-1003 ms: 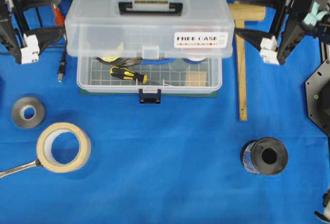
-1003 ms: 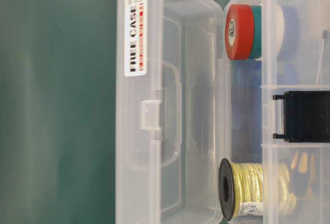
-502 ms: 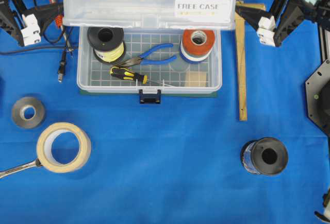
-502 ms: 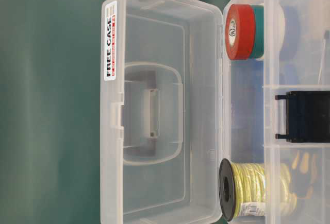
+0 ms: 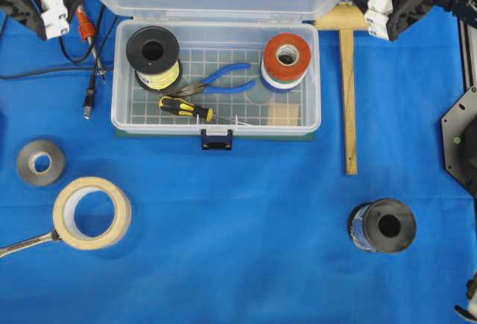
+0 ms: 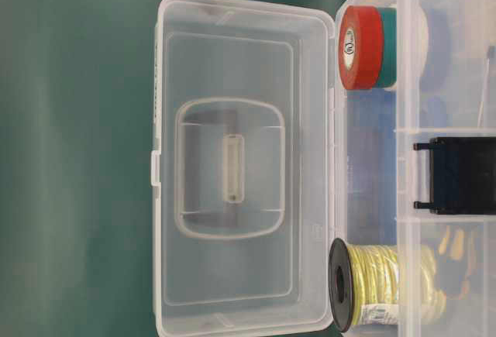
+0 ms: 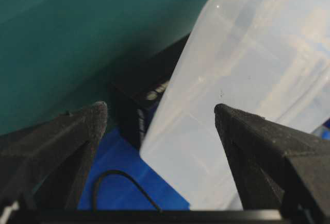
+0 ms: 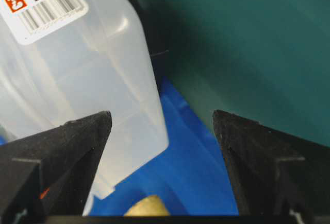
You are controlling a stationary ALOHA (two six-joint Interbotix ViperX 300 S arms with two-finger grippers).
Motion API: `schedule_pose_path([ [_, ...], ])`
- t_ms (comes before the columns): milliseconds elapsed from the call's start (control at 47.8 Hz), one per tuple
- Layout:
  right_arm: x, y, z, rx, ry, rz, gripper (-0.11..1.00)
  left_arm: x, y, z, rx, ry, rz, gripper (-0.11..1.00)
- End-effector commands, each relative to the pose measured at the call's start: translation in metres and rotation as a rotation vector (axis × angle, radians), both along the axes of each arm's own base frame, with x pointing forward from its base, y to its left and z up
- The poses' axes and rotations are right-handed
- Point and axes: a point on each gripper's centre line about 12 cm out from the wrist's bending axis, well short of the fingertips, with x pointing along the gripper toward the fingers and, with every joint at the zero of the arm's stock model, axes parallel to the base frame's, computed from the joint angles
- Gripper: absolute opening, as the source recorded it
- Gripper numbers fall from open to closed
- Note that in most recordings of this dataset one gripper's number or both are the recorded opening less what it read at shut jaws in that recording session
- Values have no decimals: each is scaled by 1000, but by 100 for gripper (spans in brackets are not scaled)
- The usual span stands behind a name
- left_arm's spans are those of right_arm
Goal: Open the tool box with both arms.
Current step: 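Swing the lid back with both grippers until it stands open, then release the lid and pull both grippers outward away from the box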
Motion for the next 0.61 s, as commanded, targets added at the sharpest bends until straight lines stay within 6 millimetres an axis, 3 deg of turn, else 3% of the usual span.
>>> schedule_pose_path([
  [0,7,-5,7,-13,-16,0,83,12,5,11,48,-1,-18,86],
  [188,-2,-19,7,-9,-10,-56,83,12,12,12,84,28,-6,86],
  [585,-22,-35,4,11,20,-140,83,-8,30,10,76,53,85,86],
])
